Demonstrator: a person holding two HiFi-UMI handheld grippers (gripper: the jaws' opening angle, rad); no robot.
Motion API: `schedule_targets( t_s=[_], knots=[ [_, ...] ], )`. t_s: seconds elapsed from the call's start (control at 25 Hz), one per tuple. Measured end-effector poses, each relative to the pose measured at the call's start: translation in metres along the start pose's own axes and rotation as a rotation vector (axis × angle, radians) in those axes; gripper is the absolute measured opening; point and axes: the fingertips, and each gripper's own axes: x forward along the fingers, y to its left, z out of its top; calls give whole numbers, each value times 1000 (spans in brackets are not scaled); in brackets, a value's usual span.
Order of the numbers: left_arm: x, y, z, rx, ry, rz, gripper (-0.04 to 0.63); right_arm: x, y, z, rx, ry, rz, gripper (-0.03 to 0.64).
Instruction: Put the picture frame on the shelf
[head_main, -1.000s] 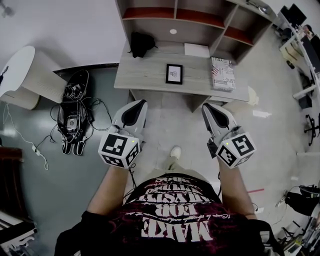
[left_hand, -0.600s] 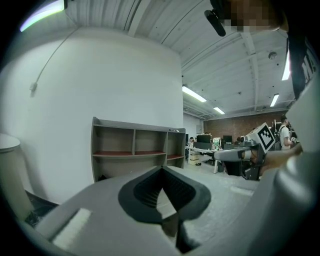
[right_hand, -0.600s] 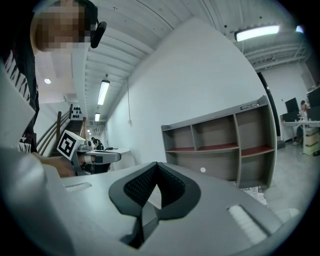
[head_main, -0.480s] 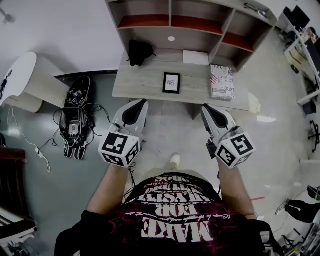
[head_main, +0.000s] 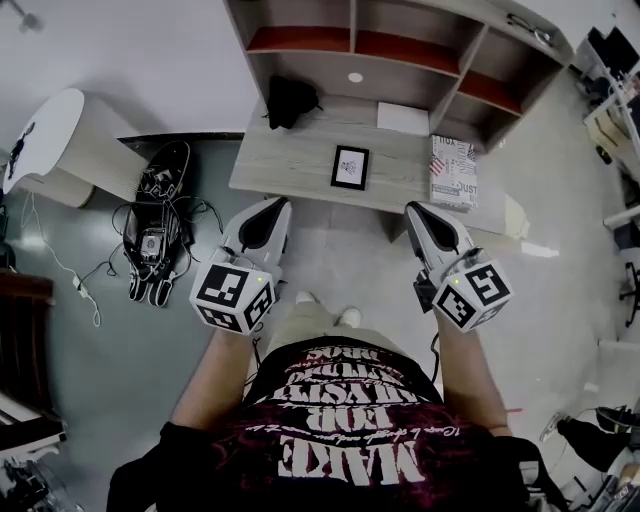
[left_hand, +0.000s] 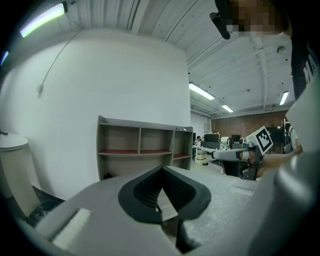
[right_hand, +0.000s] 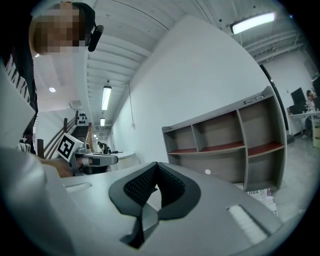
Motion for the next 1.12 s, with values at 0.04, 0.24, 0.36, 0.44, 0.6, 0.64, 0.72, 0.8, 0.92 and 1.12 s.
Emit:
schedule_targets(
  t_s=[0.04,0.24,0.36,0.44,0.6,0.64,0.72,0.8,0.92,1.12],
  knots=[
    [0,2,-1,-3,2,7,0,2,-1,-1,0,3,6,28],
    [5,4,3,1,-6,6,0,8,-5,-1,0,3,7,28],
    [12,4,7,1,-16,-5,0,7,-11,1,-2,5,-5,28],
    [18,5,9,-2,-17,-11,0,8,-15,1,-1,10,-10,28],
    [32,5,10,-1,-15,-34,0,12,-25,0,4,19,-25,28],
    [36,6,10,-3,-16,-39,0,14,-27,0,5,22,-29,28],
    [41,11,9,-8,-15,-46,0,21,-31,-1,9,26,-37,28],
    [46,18,8,-11,-10,-49,0,31,-33,-1,11,28,-38,28],
    [56,31,9,-18,-8,-46,0,46,-36,2,4,30,-31,28],
    [78,44,14,-20,-4,-68,0,69,-44,1,13,49,-34,28]
  ],
)
